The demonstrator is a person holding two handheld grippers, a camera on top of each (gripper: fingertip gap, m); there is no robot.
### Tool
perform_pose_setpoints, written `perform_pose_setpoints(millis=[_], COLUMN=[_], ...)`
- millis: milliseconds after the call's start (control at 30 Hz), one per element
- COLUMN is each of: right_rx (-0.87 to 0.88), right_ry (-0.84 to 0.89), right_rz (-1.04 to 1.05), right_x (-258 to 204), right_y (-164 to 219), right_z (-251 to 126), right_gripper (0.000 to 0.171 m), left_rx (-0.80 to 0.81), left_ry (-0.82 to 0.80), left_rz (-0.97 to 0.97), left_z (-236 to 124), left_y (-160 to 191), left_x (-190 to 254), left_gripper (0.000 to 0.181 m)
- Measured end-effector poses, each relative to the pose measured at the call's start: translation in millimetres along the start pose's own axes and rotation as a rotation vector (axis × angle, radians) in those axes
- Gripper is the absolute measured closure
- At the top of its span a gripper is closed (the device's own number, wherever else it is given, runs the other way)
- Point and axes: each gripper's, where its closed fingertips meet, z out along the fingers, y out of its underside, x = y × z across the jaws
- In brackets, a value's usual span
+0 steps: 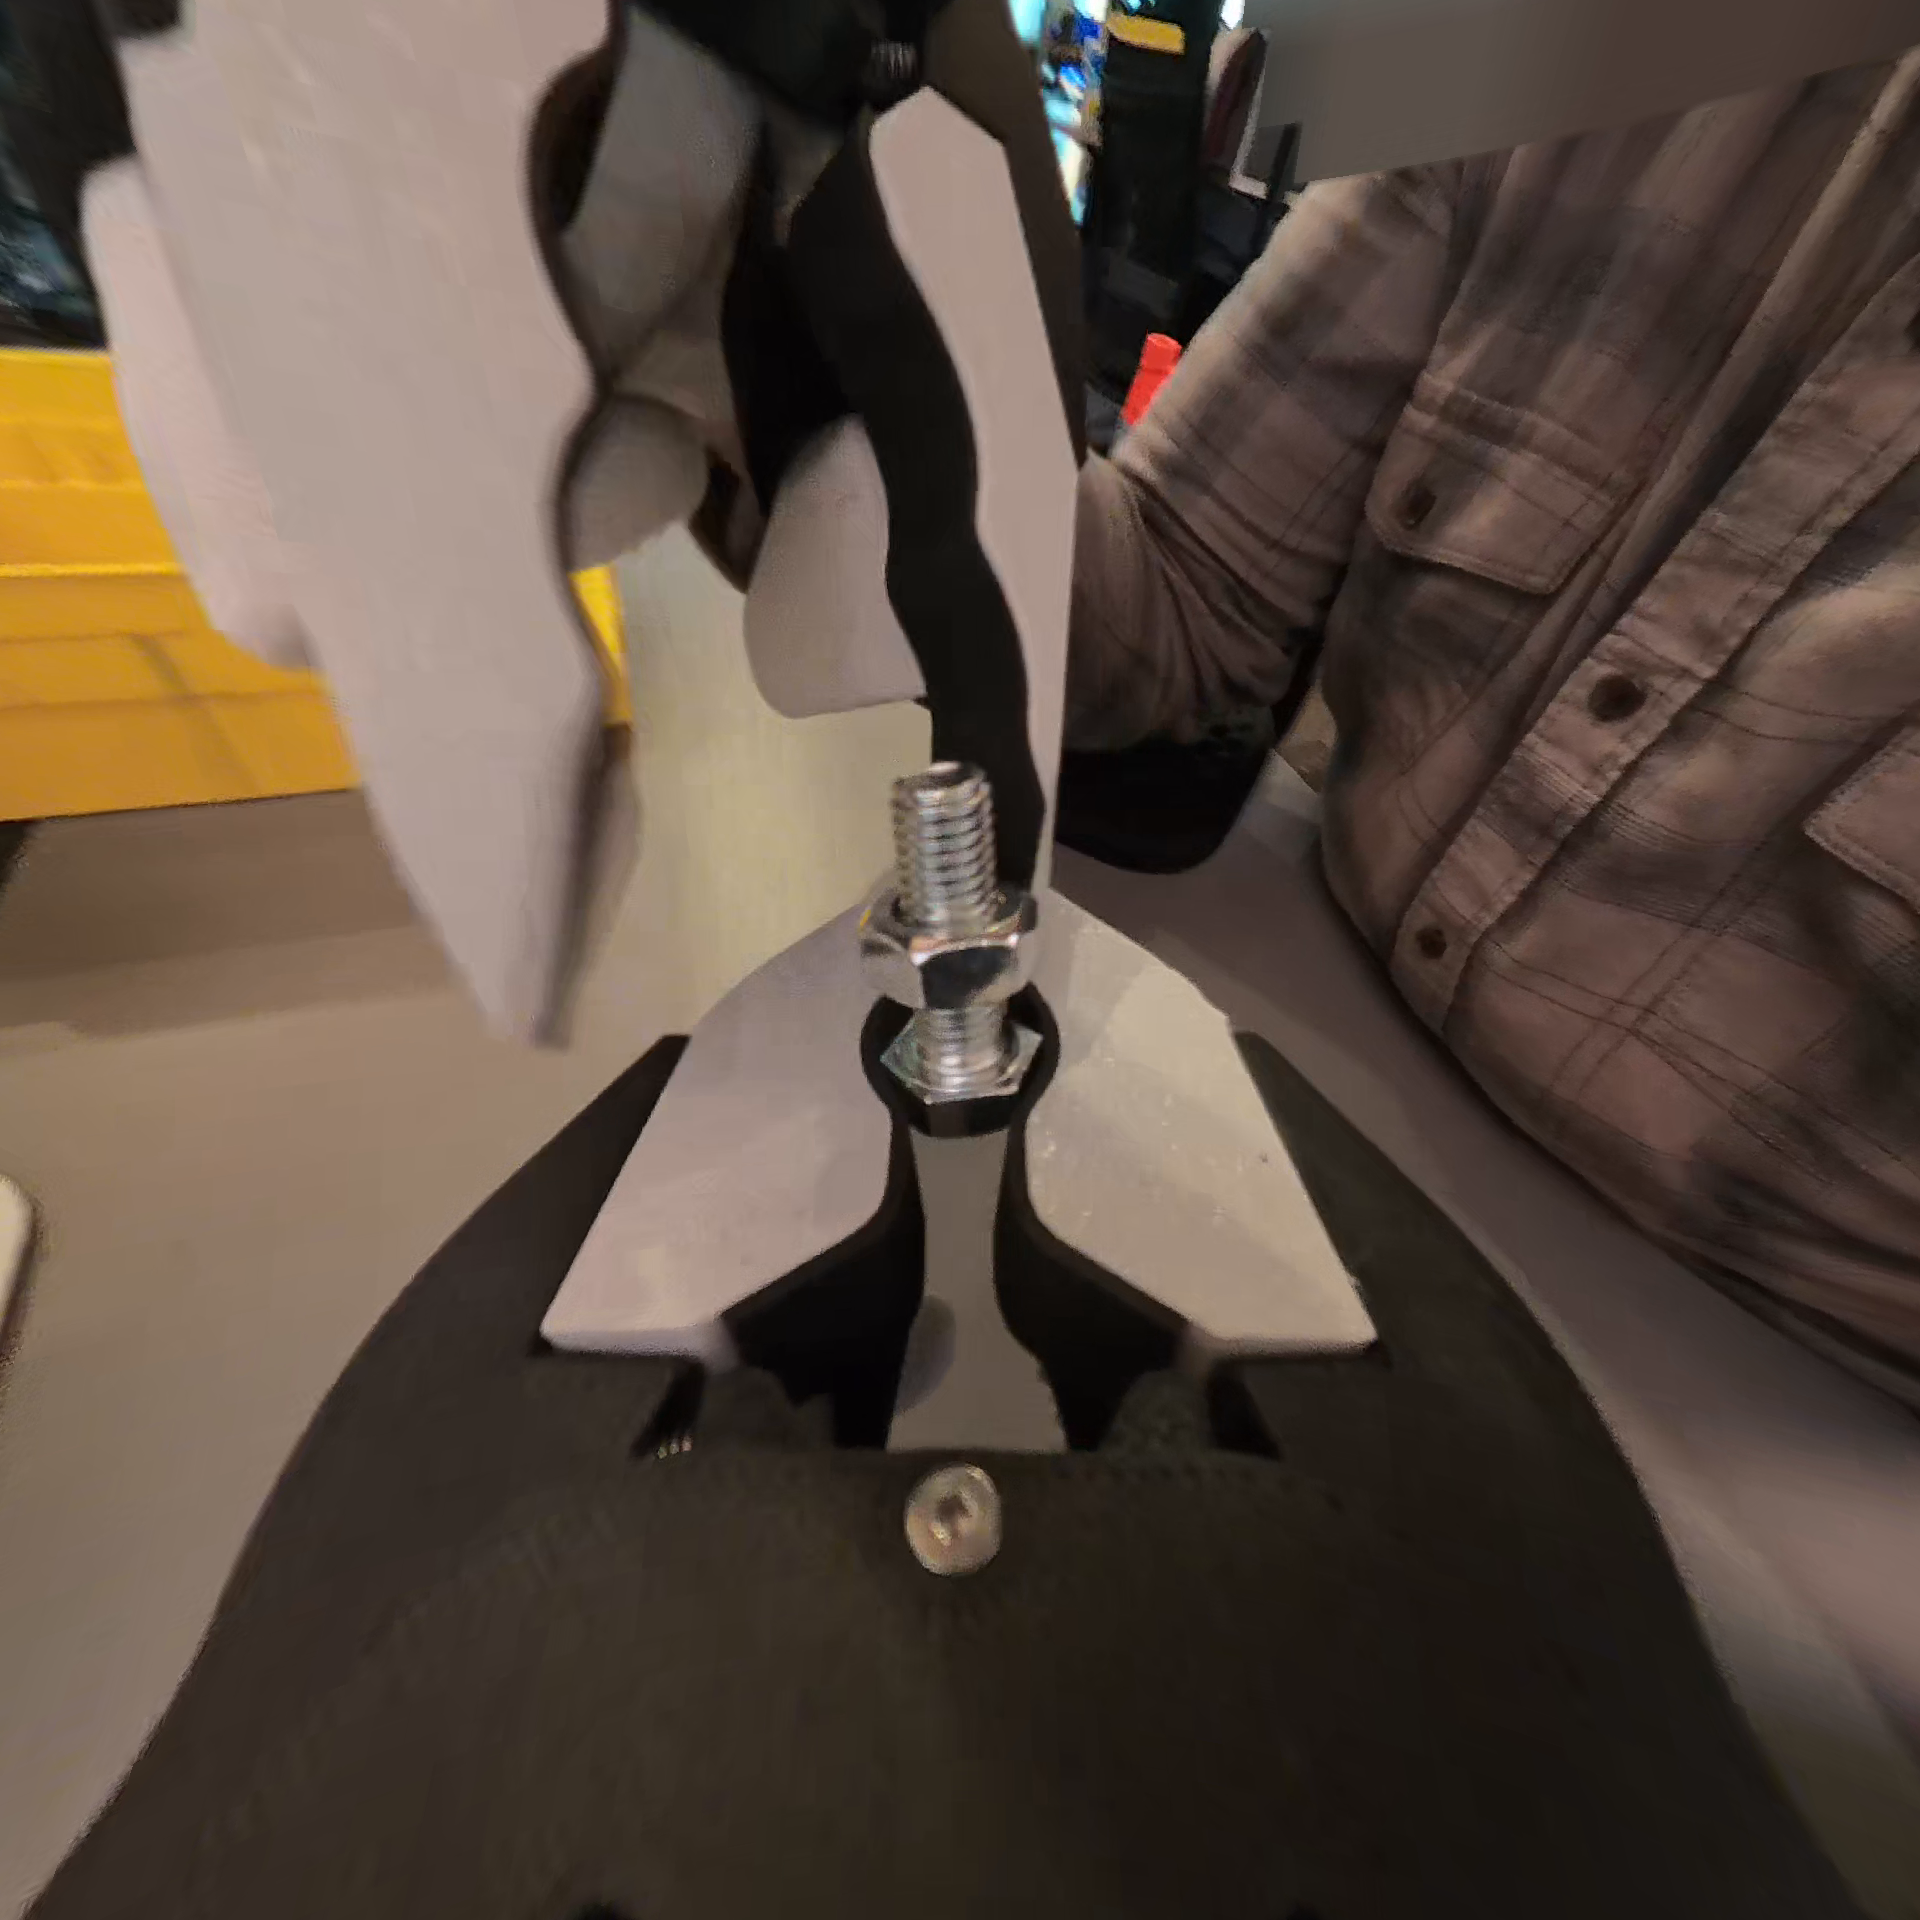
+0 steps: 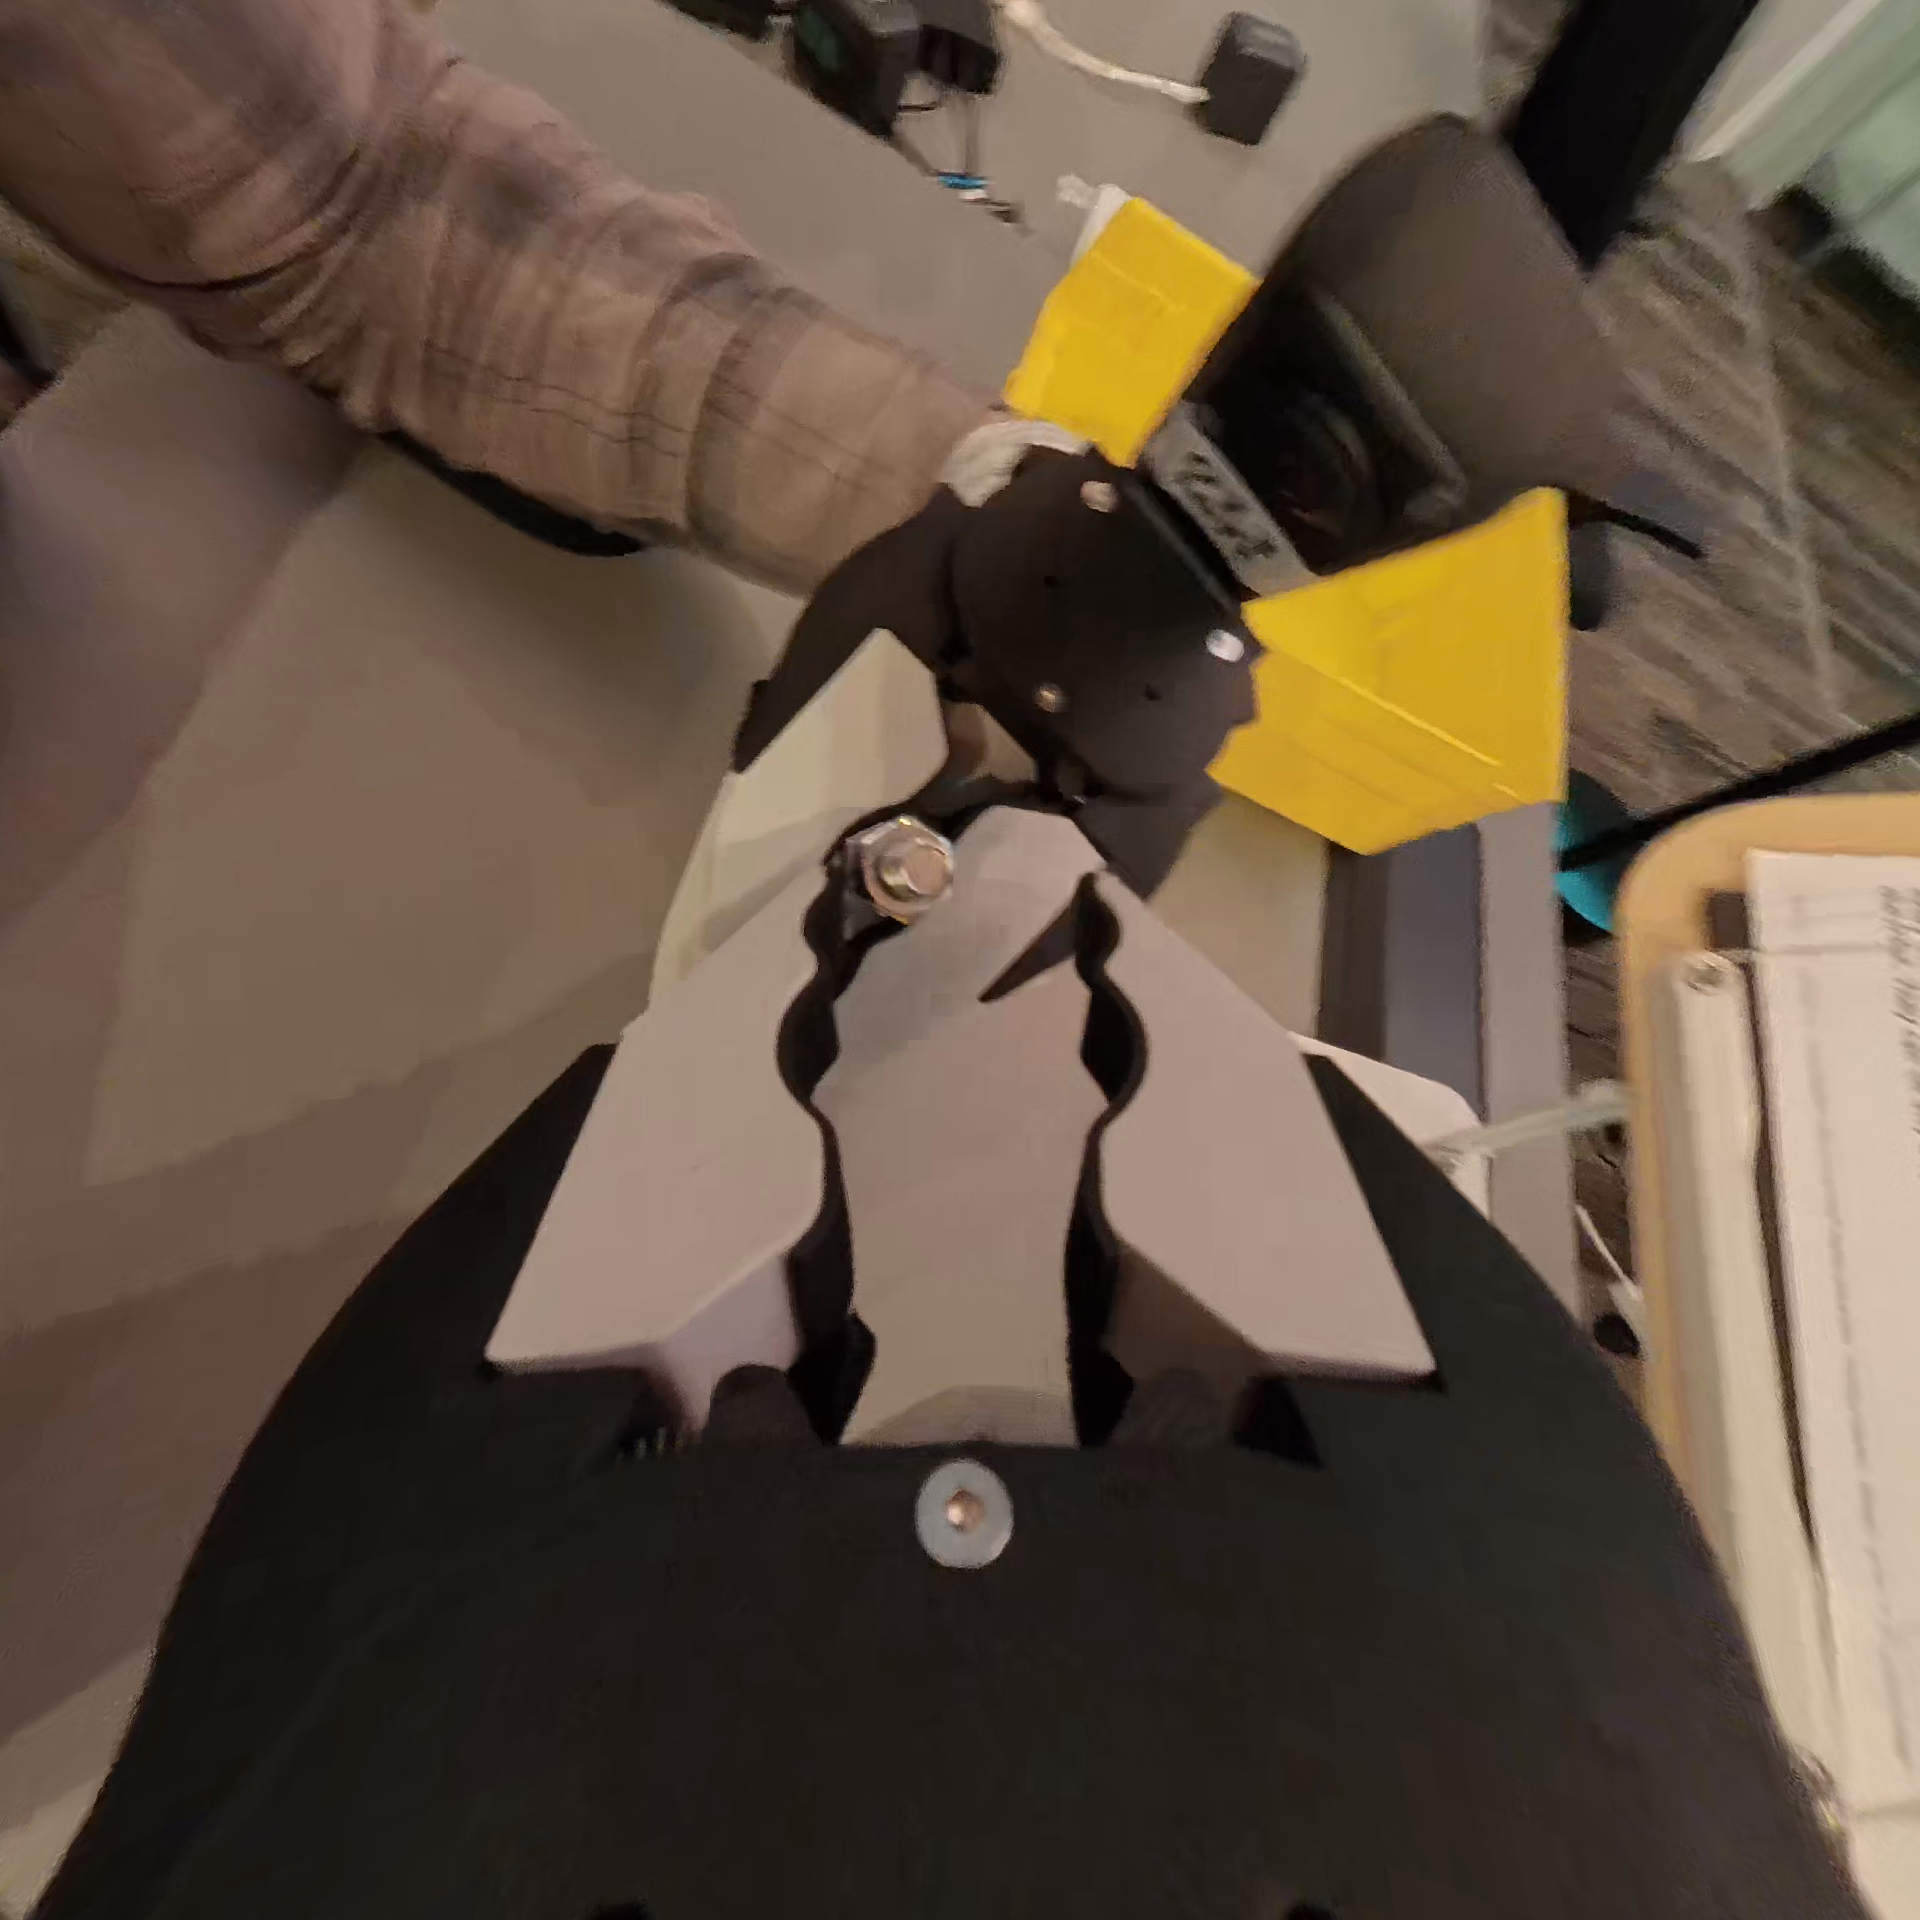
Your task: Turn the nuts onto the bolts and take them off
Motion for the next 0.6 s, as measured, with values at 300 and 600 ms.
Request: perform_pose_setpoints(millis=[300, 600], right_rx=[0.417, 0.455], right_ry=[0.267, 0.417], right_rz=[0.337, 0.474], right_x=[88.8, 119.4], right_y=[-11.3, 3.2], right_z=[-25.3, 8.4], right_gripper=[0.107, 0.100], left_rx=[0.244, 0.240], left_ry=[-0.627, -1.034], left_rz=[-0.037, -0.049], left_z=[-63.7, -101.5], left_y=[-34.9, -26.5], left_x=[-95.8, -136.4], left_gripper=[0.170, 0.169])
